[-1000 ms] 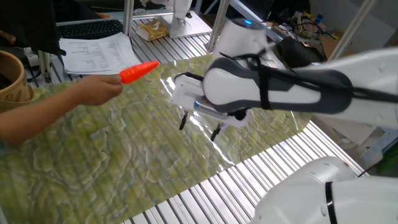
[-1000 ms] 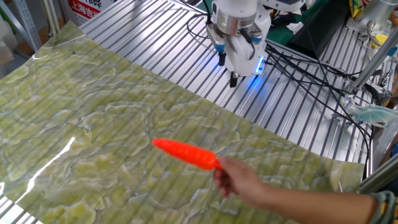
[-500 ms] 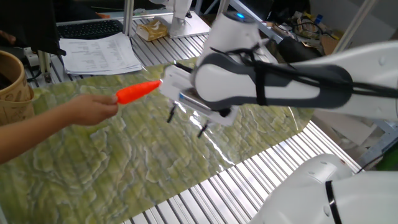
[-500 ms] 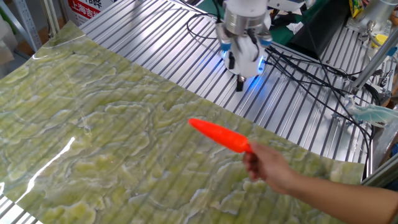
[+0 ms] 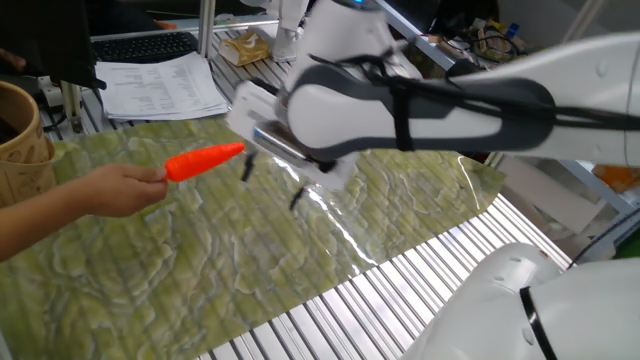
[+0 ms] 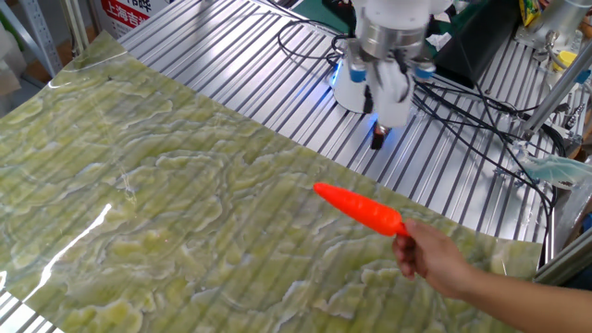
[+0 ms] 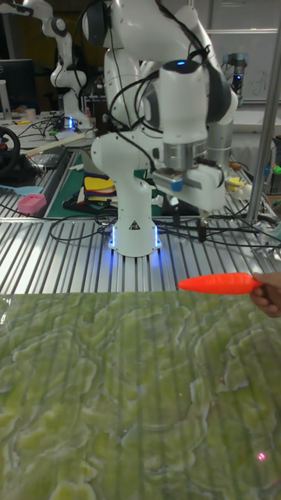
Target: Receive something handed over by a human
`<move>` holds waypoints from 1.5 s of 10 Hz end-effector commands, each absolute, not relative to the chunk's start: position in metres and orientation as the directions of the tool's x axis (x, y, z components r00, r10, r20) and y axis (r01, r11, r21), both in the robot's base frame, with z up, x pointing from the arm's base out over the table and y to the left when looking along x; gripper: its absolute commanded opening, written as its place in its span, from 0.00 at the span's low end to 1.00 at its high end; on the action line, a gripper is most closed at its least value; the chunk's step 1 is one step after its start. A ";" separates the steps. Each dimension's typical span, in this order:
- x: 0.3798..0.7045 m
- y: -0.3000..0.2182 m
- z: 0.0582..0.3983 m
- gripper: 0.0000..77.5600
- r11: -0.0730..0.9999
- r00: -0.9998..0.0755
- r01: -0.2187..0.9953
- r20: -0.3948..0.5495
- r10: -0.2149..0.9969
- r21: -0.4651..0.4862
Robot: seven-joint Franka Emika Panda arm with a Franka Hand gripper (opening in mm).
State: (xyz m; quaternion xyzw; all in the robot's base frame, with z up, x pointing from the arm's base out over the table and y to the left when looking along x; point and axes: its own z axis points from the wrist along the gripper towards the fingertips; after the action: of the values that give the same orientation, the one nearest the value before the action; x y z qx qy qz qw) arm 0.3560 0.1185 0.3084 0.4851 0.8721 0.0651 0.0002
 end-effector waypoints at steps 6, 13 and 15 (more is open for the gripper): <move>0.391 0.165 0.269 1.00 0.469 -0.486 0.865 0.062 0.872 0.180; 0.459 0.186 0.237 1.00 0.318 -0.352 0.921 0.129 0.927 0.226; 0.482 0.191 0.233 1.00 0.301 -0.331 0.928 0.114 0.937 0.220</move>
State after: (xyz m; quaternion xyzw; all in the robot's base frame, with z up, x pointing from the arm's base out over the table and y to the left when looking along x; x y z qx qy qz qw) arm 0.4241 0.1672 0.2544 0.5329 0.8398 0.1033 0.0107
